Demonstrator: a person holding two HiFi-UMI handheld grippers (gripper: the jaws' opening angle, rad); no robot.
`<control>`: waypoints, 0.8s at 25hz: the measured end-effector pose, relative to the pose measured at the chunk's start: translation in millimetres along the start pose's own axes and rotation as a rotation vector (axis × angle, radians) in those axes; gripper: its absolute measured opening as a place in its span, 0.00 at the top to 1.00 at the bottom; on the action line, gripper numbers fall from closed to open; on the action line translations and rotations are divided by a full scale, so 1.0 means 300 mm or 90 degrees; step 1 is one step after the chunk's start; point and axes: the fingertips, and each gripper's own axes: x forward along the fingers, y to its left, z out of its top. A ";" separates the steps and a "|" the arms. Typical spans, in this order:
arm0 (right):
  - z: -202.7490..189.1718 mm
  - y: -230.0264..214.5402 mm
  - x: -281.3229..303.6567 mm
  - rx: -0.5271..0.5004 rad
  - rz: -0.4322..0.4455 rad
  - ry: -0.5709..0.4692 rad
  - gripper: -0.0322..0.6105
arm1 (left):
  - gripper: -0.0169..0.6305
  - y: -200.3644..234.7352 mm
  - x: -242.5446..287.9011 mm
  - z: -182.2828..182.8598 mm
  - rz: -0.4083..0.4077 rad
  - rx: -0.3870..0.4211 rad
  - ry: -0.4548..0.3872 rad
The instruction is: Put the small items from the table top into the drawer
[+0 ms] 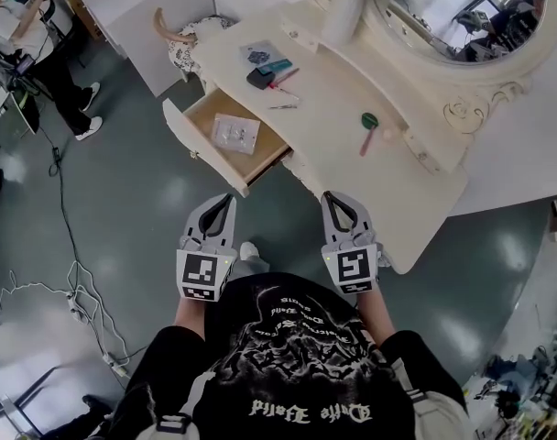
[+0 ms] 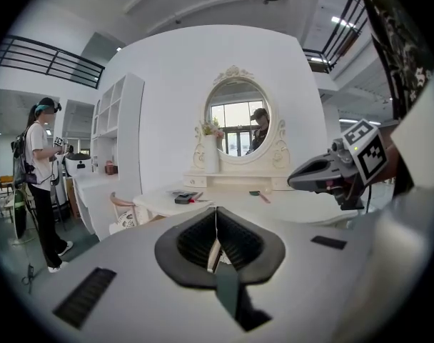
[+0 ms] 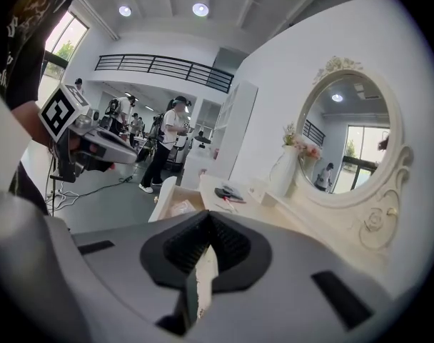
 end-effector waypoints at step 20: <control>0.057 0.058 0.167 0.054 -0.067 0.025 0.93 | 0.95 0.211 0.104 0.009 -0.076 0.020 0.000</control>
